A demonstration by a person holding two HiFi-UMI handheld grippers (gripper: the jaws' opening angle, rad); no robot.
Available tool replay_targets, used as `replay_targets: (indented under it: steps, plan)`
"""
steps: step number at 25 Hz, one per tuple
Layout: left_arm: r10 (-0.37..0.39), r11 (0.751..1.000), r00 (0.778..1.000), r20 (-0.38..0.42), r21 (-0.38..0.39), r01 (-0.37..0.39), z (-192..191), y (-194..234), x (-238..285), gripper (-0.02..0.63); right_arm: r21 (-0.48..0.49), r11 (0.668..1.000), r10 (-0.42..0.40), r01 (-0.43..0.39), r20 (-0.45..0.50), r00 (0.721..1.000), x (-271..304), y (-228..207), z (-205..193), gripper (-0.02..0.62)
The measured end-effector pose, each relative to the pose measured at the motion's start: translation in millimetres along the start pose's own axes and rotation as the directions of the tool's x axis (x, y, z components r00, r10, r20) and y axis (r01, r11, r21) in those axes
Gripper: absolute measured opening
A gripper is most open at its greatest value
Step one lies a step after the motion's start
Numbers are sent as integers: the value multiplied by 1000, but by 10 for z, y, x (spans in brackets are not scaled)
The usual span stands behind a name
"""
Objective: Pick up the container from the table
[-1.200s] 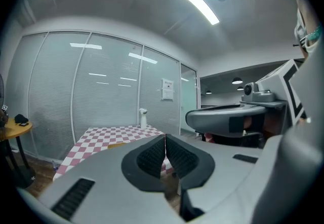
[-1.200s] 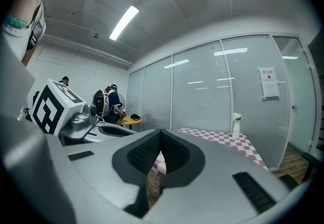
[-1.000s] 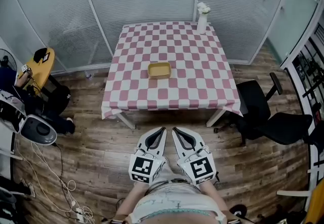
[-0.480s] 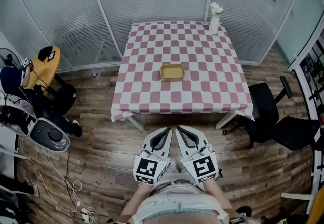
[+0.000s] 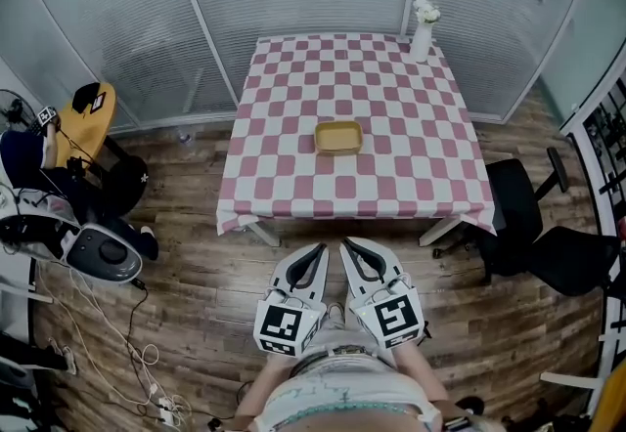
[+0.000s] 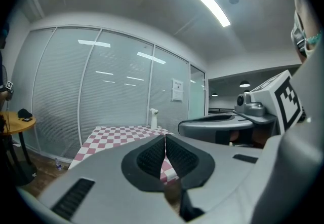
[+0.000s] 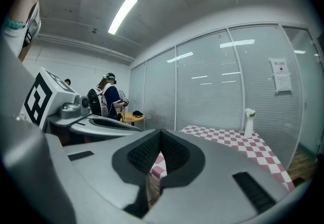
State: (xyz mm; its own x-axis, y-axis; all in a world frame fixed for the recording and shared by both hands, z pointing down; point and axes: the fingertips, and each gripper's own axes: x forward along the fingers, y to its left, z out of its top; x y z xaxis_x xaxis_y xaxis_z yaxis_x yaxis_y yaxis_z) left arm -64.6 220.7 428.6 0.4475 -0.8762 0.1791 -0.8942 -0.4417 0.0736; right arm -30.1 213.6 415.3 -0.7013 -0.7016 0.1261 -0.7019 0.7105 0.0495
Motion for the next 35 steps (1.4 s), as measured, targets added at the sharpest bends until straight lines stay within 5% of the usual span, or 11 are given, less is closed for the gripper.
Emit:
replay_targets:
  steps: [35]
  plan:
    - [110, 994, 994, -27, -2, -110, 472, 970, 1716, 15, 1, 987, 160, -160, 8, 987, 1541, -1349, 303, -6]
